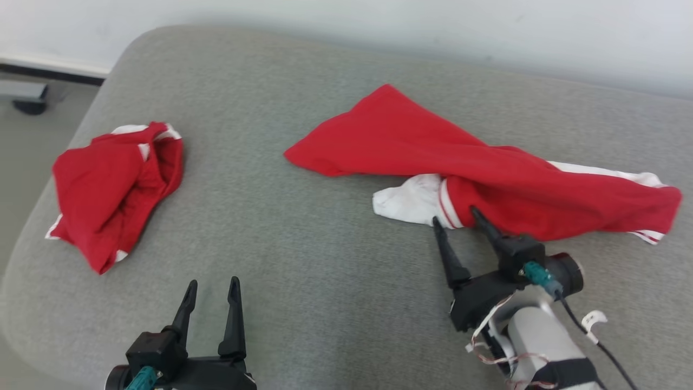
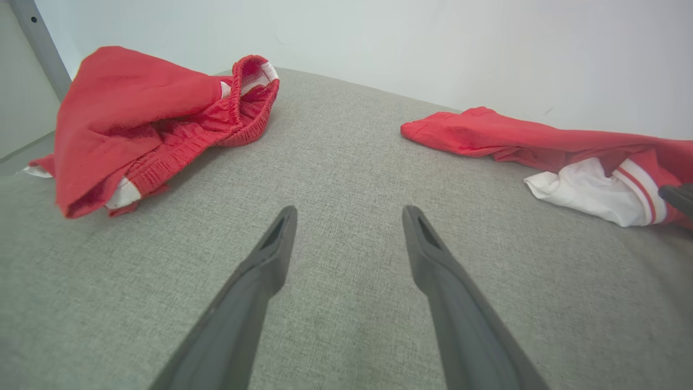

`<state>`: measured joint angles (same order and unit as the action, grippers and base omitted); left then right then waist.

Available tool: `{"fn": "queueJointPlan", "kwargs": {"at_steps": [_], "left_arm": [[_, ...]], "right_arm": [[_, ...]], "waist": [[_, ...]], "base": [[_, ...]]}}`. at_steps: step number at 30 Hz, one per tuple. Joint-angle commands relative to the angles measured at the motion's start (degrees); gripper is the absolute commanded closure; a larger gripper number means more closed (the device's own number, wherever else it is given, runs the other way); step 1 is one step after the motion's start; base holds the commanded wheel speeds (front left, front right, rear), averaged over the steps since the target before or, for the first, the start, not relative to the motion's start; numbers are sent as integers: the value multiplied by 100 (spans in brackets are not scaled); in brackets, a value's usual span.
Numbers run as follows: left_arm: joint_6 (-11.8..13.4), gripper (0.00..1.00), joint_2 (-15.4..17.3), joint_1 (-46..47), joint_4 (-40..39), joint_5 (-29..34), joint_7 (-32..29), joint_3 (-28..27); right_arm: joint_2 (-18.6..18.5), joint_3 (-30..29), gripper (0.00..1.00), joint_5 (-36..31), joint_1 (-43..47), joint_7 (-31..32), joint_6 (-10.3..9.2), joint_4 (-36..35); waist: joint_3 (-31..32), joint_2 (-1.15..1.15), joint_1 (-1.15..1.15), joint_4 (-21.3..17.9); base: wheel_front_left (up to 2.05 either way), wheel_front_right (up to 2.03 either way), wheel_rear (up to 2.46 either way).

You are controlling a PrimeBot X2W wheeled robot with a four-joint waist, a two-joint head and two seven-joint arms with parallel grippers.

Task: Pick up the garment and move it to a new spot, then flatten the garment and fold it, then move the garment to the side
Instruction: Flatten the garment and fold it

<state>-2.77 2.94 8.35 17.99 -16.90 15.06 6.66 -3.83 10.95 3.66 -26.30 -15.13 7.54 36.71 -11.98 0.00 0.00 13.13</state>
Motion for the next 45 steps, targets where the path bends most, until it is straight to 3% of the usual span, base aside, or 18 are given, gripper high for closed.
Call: {"fn": "queueJointPlan", "kwargs": {"at_steps": [1,8,10,11,19,29,33,37,39,40,41,42,45], "left_arm": [[32,0,-6,-54,-23,-42,17,26],[97,0,-6,34,-44,-161,17,203],[106,0,-7,49,-49,-178,17,218],[112,0,-7,55,-57,-180,17,218],[46,0,-6,-15,-92,-81,17,25],[-105,0,-6,-181,80,88,17,-96],[-126,0,-4,-234,140,47,17,-36],[-153,0,-3,-320,228,27,17,23],[-153,0,-2,-365,245,14,17,29],[-160,0,-4,-379,252,10,17,34],[-166,0,-2,-388,263,9,17,35],[-172,0,-3,-374,276,21,17,47],[-165,0,-2,-329,306,47,17,62]], "right_arm": [[-6,-112,0,-122,-166,-3,-10,154],[51,-535,0,-659,-477,-2,-11,914],[71,-594,73,-708,-528,-1,-10,1019],[75,-617,100,-725,-541,-1,-10,992],[71,-649,100,-316,-232,-2,-11,136],[-645,-628,100,576,629,-2,-11,-1680],[-863,-646,100,722,813,-3,-11,-1999],[-1166,-306,100,952,1076,132,-11,-2231],[-1367,-110,86,1077,1201,316,-11,-2288],[-1462,80,57,1187,1299,500,-11,-2248],[-1554,214,5,1253,1343,629,-11,-2197],[-1628,298,0,1337,1335,657,-11,-2200],[-1633,353,0,1460,1388,614,-11,-1983]], "waist": [[-134,0,0,253],[-251,0,0,393],[-267,0,0,404],[-273,0,0,397],[-133,0,0,-19],[356,0,0,-1007],[456,0,0,-1170],[510,0,0,-1275],[500,0,0,-1293],[491,0,0,-1296],[478,0,0,-1297],[461,0,0,-1292],[437,0,0,-1266]], "base": [[0,0,0],[0,0,0],[0,0,0],[0,0,0],[0,0,0],[0,0,0],[0,0,0],[0,0,0],[0,0,0],[0,0,0],[0,0,0],[0,0,0],[0,0,0]]}}
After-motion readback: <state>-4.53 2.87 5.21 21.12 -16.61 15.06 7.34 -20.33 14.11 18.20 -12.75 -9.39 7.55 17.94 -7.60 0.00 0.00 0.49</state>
